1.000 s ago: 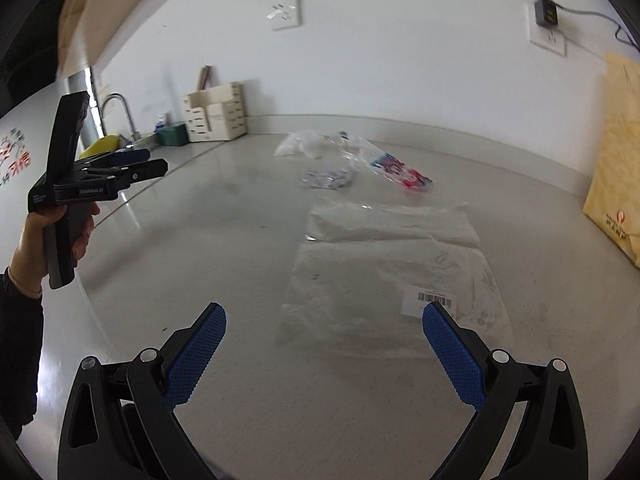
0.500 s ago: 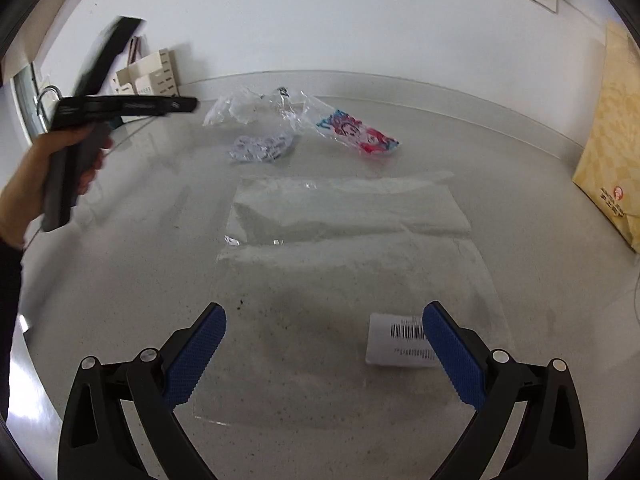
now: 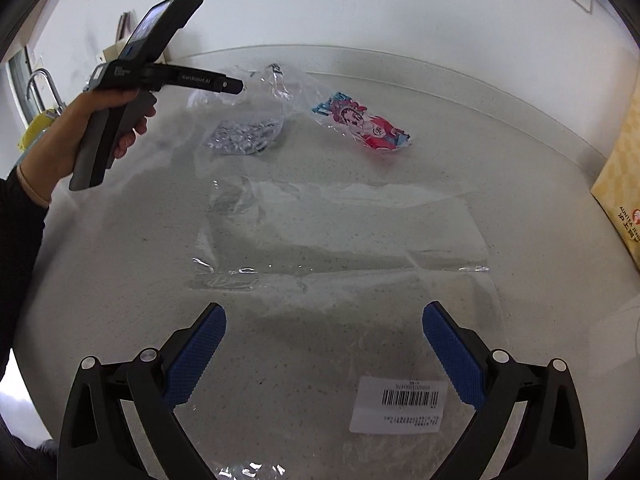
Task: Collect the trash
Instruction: 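Raise both tools back up toward the counter, then grasp the crumpled plastic bag with the left gripper while the right grasps the clear sleeve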
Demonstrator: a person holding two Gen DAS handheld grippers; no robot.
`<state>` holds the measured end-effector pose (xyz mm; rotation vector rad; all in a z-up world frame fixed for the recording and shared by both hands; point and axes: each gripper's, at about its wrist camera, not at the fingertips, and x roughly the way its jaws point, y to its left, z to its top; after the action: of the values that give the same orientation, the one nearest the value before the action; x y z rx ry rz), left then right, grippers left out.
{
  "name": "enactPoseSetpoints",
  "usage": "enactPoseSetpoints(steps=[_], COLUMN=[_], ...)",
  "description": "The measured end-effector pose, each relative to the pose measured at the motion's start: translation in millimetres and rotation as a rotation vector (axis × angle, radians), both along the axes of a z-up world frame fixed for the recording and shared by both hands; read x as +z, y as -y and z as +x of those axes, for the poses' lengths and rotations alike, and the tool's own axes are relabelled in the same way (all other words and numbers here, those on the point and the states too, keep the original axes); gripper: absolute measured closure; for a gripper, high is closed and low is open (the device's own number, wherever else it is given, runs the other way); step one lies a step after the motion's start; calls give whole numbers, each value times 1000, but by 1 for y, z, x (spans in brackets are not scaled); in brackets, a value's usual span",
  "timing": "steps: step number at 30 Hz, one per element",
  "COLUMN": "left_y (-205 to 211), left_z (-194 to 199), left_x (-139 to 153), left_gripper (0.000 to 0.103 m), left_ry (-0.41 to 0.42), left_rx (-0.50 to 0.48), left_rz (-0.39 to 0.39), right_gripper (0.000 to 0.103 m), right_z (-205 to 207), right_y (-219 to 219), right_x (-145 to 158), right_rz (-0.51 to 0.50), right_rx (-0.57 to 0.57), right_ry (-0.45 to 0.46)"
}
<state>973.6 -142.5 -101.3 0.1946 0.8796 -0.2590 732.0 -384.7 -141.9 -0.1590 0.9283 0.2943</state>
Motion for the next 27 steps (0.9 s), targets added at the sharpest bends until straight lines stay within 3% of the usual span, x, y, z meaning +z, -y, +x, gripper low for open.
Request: enactPoseSetpoints(steps=[4, 6, 11, 12, 13, 14, 15, 16, 18, 21, 23, 24, 25, 26, 27], left_y=[-2, -5, -11, -16, -19, -22, -24, -24, -26, -28, -32, -35, -39, -43, -44], left_z=[8, 9, 14, 14, 13, 11, 9, 7, -4, -26, -37, -42, -45, -49, -51], left_x=[-6, -7, -7, -5, -3, -1, 1, 3, 6, 10, 12, 14, 15, 16, 16], left_gripper=[7, 29, 52, 55, 56, 57, 58, 59, 59, 59, 59, 59, 59, 59, 59], left_ry=[-7, -10, -23, -32, -32, -27, -20, -11, 10, 14, 26, 36, 43, 47, 49], left_rx=[-19, -15, -27, -32, -31, -27, -28, -31, -21, -36, -46, -50, -44, -39, -38], left_rz=[-17, -7, -38, -85, -112, -127, -122, -117, -122, -138, -132, -127, -127, -130, -132], right_gripper=[3, 3, 7, 18, 39, 53, 81, 94, 98, 97, 81, 46, 23, 24, 34], right_z=[5, 6, 5, 5, 4, 4, 4, 7, 8, 5, 3, 4, 5, 9, 19], right_y=[-2, -3, -4, -4, -3, -2, 2, 6, 13, 16, 15, 14, 12, 10, 9], right_x=[-6, -8, -8, -7, -5, -3, -2, -3, -3, 1, 15, 22, 29, 36, 42], right_rz=[0, 1, 11, 15, 21, 30, 48, 71, 117, 131, 99, 74, 50, 28, -4], right_rx=[-24, -25, -36, -40, -42, -42, -51, -60, -59, -36, 20, 52, 90, 121, 136], right_ry=[-20, -15, -6, 1, 13, 16, 11, -1, -14, -8, 50, 74, 96, 107, 83])
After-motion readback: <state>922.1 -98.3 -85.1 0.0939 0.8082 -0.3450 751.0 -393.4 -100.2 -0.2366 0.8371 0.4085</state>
